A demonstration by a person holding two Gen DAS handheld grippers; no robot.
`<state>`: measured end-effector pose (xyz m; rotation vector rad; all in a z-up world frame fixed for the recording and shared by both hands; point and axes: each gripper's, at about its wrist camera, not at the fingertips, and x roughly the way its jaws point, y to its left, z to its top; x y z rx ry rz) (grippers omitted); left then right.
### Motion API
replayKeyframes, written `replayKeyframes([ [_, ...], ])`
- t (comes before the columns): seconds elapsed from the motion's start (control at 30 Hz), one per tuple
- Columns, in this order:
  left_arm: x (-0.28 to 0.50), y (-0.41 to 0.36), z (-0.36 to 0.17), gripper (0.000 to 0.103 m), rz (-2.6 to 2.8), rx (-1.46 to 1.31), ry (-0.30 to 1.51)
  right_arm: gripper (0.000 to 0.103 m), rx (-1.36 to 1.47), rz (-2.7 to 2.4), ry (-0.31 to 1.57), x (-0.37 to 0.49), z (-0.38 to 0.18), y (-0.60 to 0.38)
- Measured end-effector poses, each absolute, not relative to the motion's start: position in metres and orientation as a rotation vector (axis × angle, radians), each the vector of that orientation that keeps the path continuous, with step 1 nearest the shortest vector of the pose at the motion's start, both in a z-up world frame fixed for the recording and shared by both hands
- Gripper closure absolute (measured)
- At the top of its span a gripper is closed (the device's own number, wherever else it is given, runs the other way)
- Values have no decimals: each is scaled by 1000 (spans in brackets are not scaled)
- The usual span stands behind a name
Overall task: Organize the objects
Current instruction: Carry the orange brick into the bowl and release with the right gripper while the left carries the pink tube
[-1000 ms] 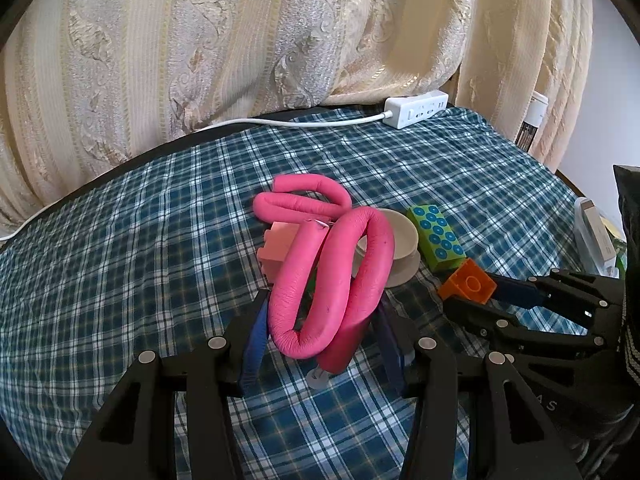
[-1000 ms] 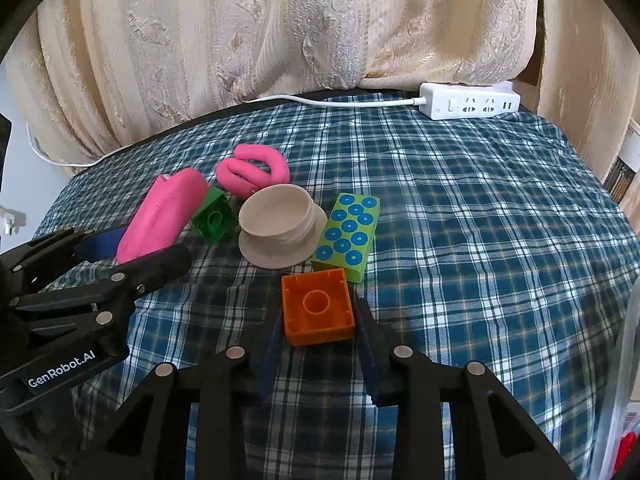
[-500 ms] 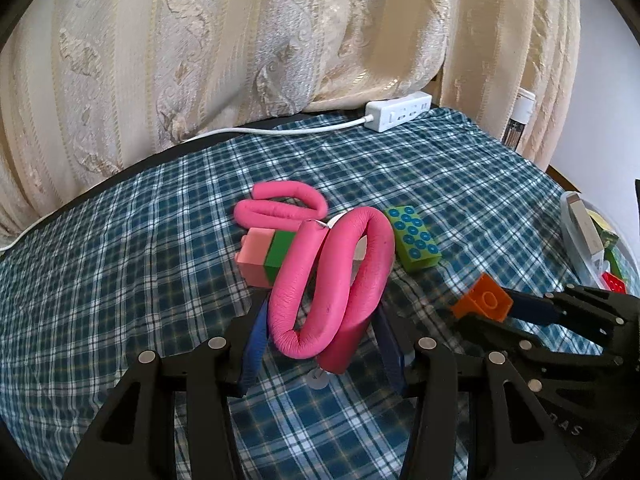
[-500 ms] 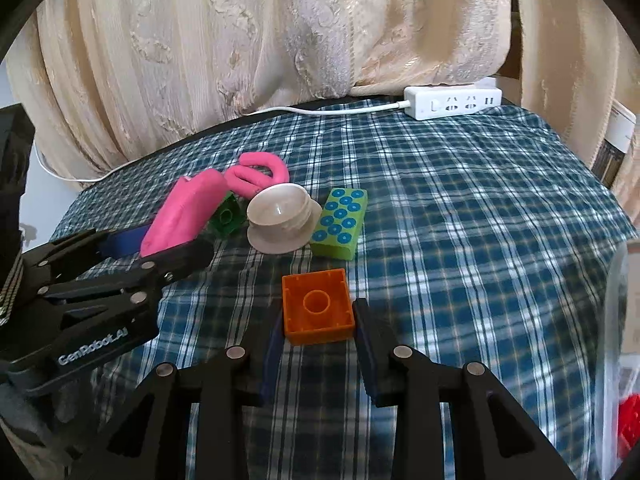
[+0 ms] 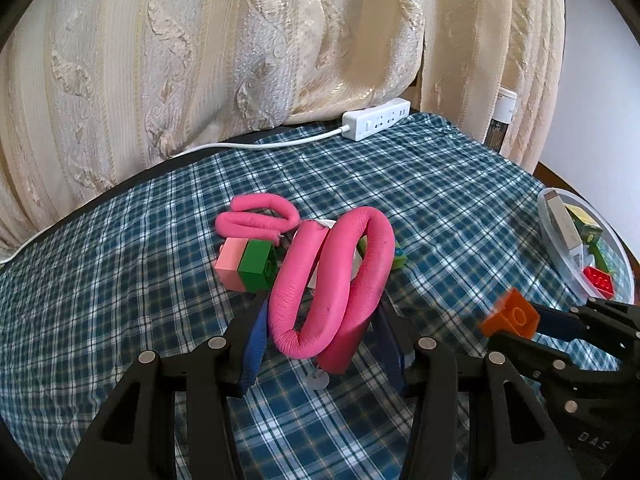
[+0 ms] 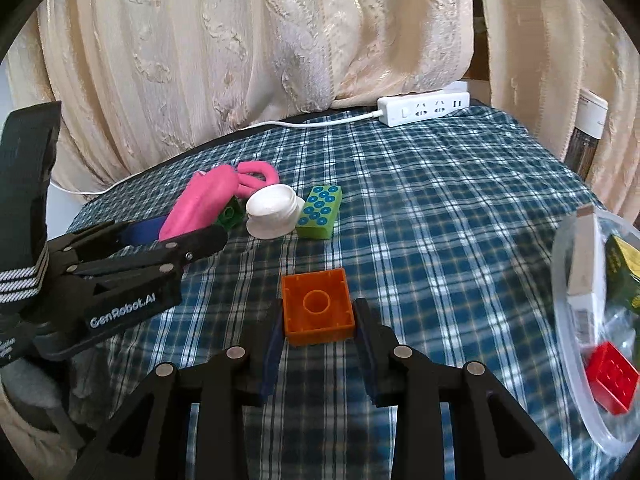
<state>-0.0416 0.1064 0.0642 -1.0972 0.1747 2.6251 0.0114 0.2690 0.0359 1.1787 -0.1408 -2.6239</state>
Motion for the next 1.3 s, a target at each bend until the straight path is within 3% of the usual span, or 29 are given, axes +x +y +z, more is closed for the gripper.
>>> replayKeyframes([
  [1.3,9,203,80,52,2477,-1031,255,68,1064,-2908,-399,87,67,406],
])
